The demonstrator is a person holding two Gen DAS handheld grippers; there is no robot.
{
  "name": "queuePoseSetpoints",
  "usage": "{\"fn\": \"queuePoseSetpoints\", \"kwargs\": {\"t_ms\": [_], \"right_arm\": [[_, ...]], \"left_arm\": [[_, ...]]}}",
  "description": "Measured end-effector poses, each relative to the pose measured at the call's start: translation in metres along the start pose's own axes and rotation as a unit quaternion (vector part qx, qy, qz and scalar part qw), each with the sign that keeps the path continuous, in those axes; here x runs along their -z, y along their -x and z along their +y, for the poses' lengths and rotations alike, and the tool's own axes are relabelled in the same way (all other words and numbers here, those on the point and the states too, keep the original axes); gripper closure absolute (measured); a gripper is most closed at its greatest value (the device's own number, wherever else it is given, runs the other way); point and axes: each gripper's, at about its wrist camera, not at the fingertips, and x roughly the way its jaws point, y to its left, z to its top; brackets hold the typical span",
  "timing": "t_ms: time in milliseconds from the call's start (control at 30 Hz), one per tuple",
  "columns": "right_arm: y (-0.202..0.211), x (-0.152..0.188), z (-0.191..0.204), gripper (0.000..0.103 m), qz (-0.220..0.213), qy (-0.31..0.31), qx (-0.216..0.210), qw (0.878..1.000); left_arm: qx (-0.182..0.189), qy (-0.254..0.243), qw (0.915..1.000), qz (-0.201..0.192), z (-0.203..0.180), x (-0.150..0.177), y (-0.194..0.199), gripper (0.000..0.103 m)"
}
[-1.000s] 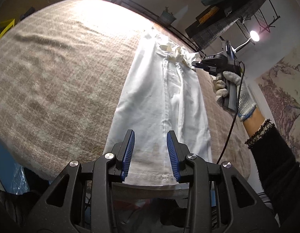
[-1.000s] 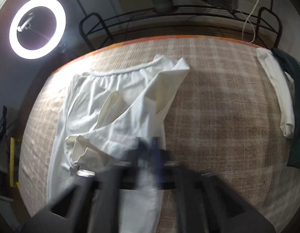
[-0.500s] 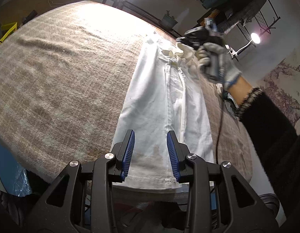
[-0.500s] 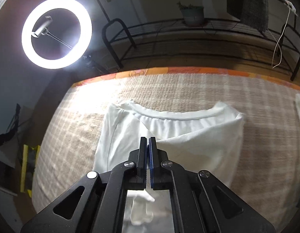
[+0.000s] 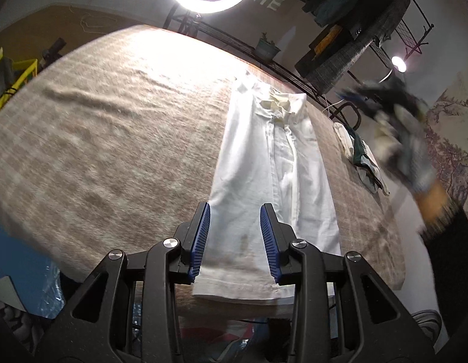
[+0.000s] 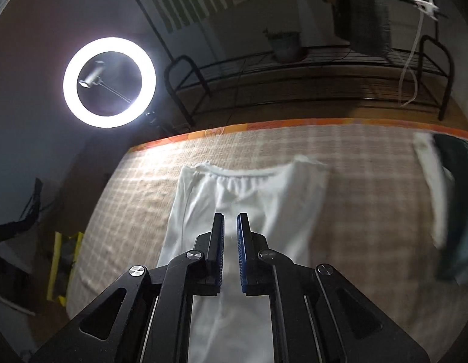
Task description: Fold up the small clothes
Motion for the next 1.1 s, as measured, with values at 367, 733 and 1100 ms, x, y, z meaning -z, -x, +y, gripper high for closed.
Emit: {"fn": "queuePoseSetpoints", "kwargs": {"t_ms": [367,733,1100], "right_arm": [[0.073,0.197,-0.018,0.096,0.099,-0.04,0.001,0.994],[0.059,0.27,-0.02,0.096,0.162,-0.049,-0.039,0.985],[0.046,0.289,-0.016,0.097,0.172,-0.049,-0.069,0.981]], "left_arm": [[-0.004,-0.017,0.9938,0.11,0.029,-0.008,-0.018,0.062],[0.034,0.039,0.9826,0.178,0.051,0.019,-0.039,0.062],[0.03,-0.016,0.9809,0.192,0.022,0.033,-0.05,0.099]]}}
